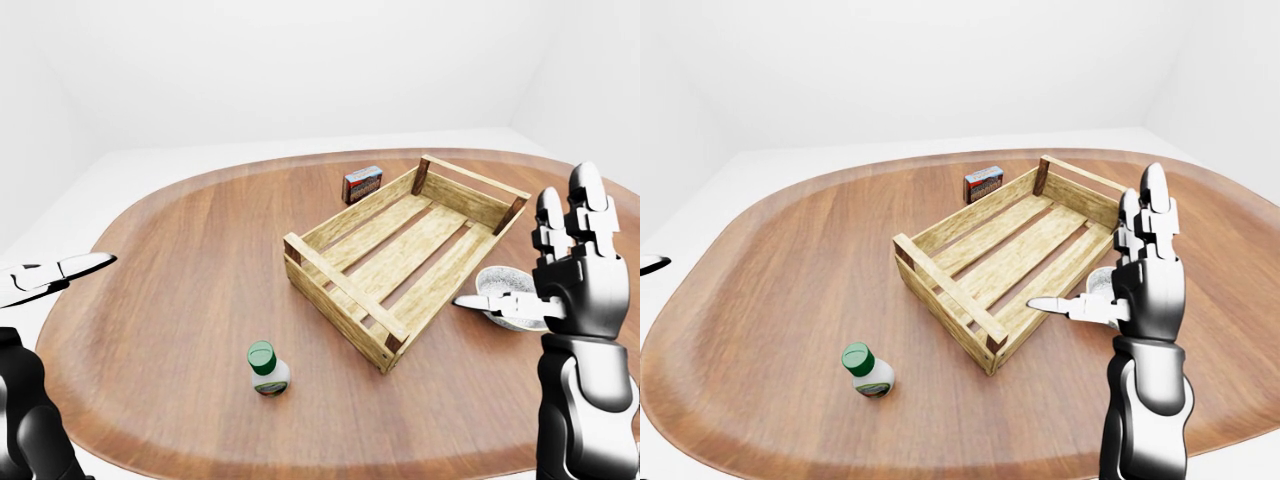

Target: Pick up the salad dressing and put it in the tray.

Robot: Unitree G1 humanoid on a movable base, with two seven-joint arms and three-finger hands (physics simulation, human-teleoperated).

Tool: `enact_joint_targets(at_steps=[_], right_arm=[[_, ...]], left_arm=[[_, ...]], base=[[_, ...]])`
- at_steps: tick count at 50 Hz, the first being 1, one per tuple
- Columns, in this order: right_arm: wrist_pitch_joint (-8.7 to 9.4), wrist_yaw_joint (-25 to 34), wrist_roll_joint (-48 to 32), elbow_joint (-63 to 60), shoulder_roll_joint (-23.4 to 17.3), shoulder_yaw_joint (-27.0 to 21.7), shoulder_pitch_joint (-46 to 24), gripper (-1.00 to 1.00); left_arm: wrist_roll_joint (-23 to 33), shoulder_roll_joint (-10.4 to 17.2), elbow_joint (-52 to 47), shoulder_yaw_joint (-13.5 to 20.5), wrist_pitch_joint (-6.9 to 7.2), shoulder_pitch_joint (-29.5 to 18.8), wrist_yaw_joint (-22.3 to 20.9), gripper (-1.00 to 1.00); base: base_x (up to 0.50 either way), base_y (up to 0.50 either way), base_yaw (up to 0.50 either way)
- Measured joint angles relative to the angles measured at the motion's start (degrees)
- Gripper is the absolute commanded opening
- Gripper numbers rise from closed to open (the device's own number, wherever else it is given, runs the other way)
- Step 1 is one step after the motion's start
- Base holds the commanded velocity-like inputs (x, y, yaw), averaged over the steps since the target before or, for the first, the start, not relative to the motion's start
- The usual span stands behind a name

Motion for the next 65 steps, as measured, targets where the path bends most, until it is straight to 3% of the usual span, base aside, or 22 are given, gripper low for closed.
enact_joint_targets(at_steps=[6,35,55,65], right_arm=[[0.00,0.1,0.2,-0.1,0.2,0.0,0.1,1.00],[0.00,-0.6,0.2,2.3,0.1,1.0,0.0,1.00],[0.00,1.1,-2.4,2.0,0.6,1.7,0.6,1.00],[0.00,0.6,-1.5,2.4,1.0,1.6,1.1,1.00]], left_arm=[[-0.1,0.0,-0.1,0.0,0.00,0.0,0.0,1.00],[-0.3,0.0,-1.2,0.0,0.00,-0.2,0.4,1.00],[-0.3,0.0,-0.8,0.1,0.00,-0.1,0.2,1.00],[-0.3,0.0,-0.9,0.2,0.00,-0.1,0.1,1.00]], base=[[0.50,-0.05,0.00],[0.00,-0.07,0.00],[0.50,-0.05,0.00],[0.00,0.00,0.00]])
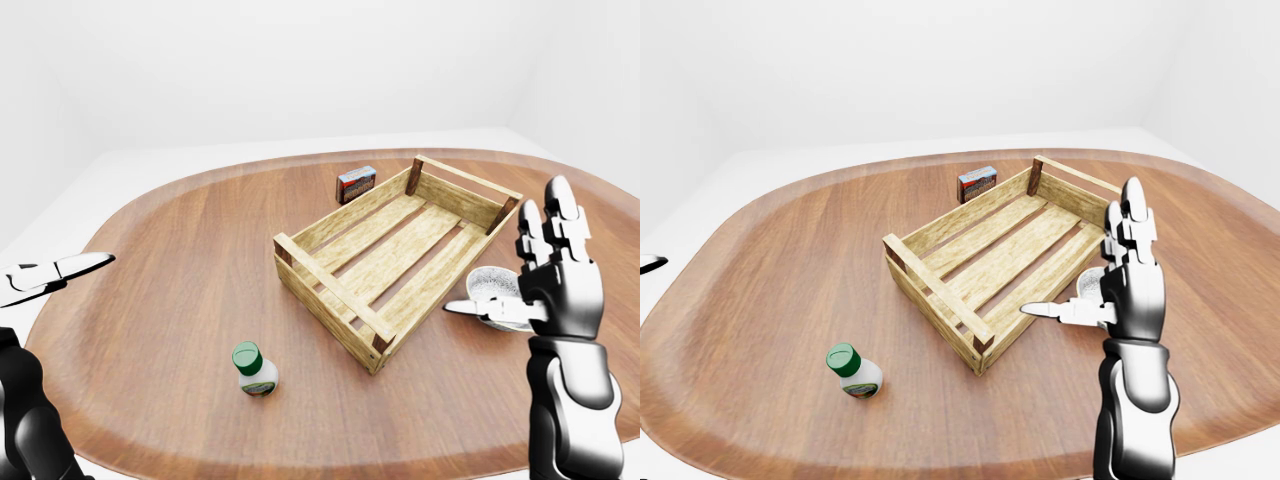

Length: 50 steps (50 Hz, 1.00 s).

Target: Pick up the salad dressing and put it in the tray.

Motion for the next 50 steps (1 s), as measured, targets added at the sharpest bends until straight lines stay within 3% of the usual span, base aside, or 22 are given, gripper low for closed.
enact_joint_targets(at_steps=[15,26,36,50], right_arm=[[0.00,0.9,-2.7,-1.8,0.6,2.8,0.8,1.00],[0.00,3.6,-14.4,-10.0,1.8,16.1,-2.9,1.00],[0.00,12.0,-28.9,-12.7,3.8,28.4,-10.0,1.00],[0.00,27.9,-45.0,-8.0,6.5,36.0,-11.5,1.00]], left_arm=[[0.0,0.1,0.0,0.0,0.00,-0.1,0.0,1.00],[-0.5,0.2,-0.5,0.3,0.00,-0.1,0.1,1.00],[-1.1,0.5,-0.8,0.7,0.00,-0.2,0.3,1.00],[-1.7,0.8,-0.9,1.1,0.00,-0.3,0.4,1.00]], base=[[0.00,0.00,0.00],[0.00,0.00,0.00],[0.00,0.00,0.00],[0.00,0.00,0.00]])
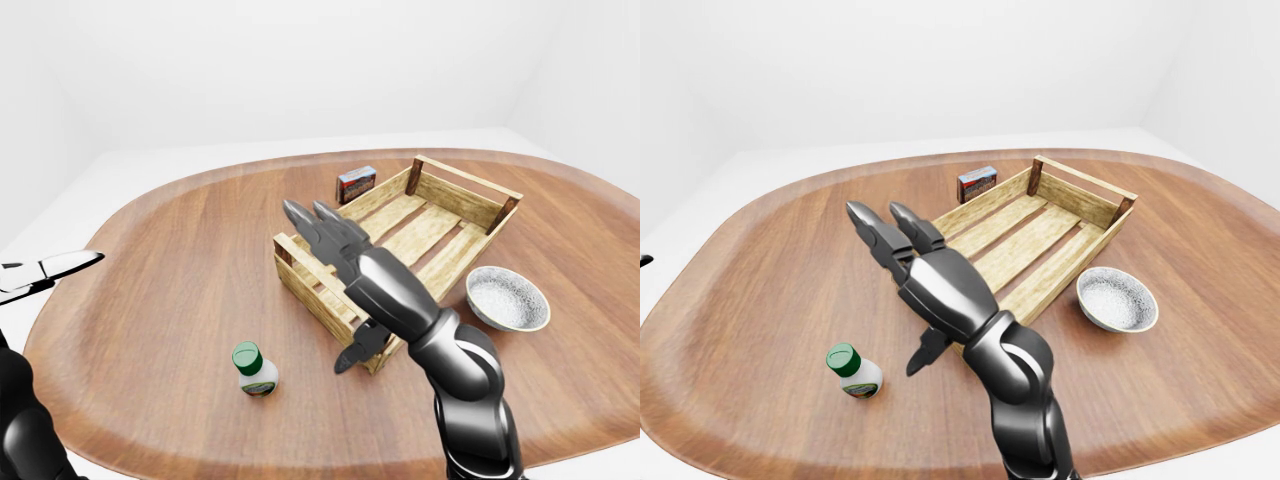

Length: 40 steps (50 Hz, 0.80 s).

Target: Pick up the salad dressing and put it in the tray.

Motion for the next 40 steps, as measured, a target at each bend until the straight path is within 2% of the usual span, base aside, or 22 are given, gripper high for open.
enact_joint_targets(at_steps=[4,13,23,32,40], right_arm=[[0.00,3.7,-4.4,0.6,0.4,2.9,2.3,1.00],[0.00,3.7,-13.1,6.5,1.2,7.1,4.8,1.00],[0.00,3.7,-22.0,15.5,5.6,10.4,3.3,1.00],[0.00,3.7,-23.4,25.5,12.7,10.9,-2.7,1.00],[0.00,3.7,-21.2,33.2,17.3,13.6,-3.9,1.00]], left_arm=[[-0.1,0.1,0.0,0.1,0.00,0.0,0.0,1.00],[-0.5,0.2,0.0,0.2,0.00,0.0,0.0,1.00],[-1.1,0.2,0.7,0.2,0.00,0.0,0.1,1.00],[-1.9,0.3,1.4,0.4,0.00,0.0,0.1,1.00],[-2.6,0.6,1.9,0.6,0.00,0.1,0.3,1.00]], base=[[0.00,0.00,0.00],[0.00,0.00,0.00],[0.00,0.00,0.00],[0.00,0.00,0.00],[0.00,0.00,0.00]])
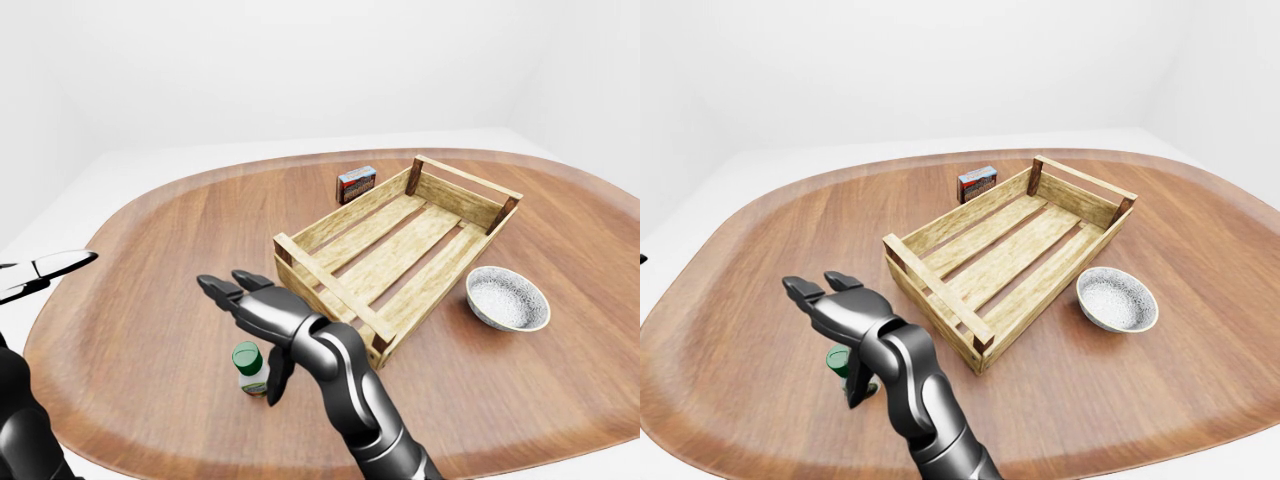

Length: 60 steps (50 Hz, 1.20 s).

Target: Pick up the salad dressing and put it in the tray.

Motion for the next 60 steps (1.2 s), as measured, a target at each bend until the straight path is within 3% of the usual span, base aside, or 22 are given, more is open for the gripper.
enact_joint_targets(at_steps=[3,15,26,33,34,35,49,60], right_arm=[[0.00,0.0,1.2,2.7,1.8,0.6,-1.0,1.00],[0.00,0.0,5.4,13.7,1.9,2.5,-4.6,1.00],[0.00,0.0,11.5,35.7,1.9,-5.5,-15.5,1.00],[0.00,0.0,13.5,45.2,1.9,-7.8,-19.2,1.00],[0.00,0.0,13.6,46.2,1.9,-7.9,-19.3,0.35],[0.00,0.0,13.6,47.0,1.9,-8.0,-19.4,-1.00],[0.01,0.0,13.7,44.5,1.9,-4.4,-14.2,-1.00],[0.00,0.0,11.5,43.1,1.9,-4.4,-13.9,-1.00]], left_arm=[[0.0,0.0,0.4,-0.1,0.00,0.0,0.0,1.00],[-0.7,0.2,1.3,0.3,0.00,0.3,0.0,1.00],[-1.5,0.5,1.9,1.0,0.00,0.6,0.0,1.00],[-1.7,0.4,2.3,1.0,0.00,0.8,0.0,1.00],[-1.7,0.4,2.3,1.0,0.00,0.8,0.0,1.00],[-1.7,0.4,2.4,1.0,0.00,0.8,0.0,1.00],[-2.4,0.4,2.7,1.3,0.00,1.0,0.0,1.00],[-2.6,0.5,2.9,1.4,0.00,1.1,0.0,1.00]], base=[[0.00,0.00,0.00],[0.00,0.00,0.00],[0.00,0.00,0.00],[0.00,0.00,0.00],[0.00,0.00,0.00],[0.00,0.00,0.00],[0.00,0.00,0.00],[0.00,0.00,0.00]])
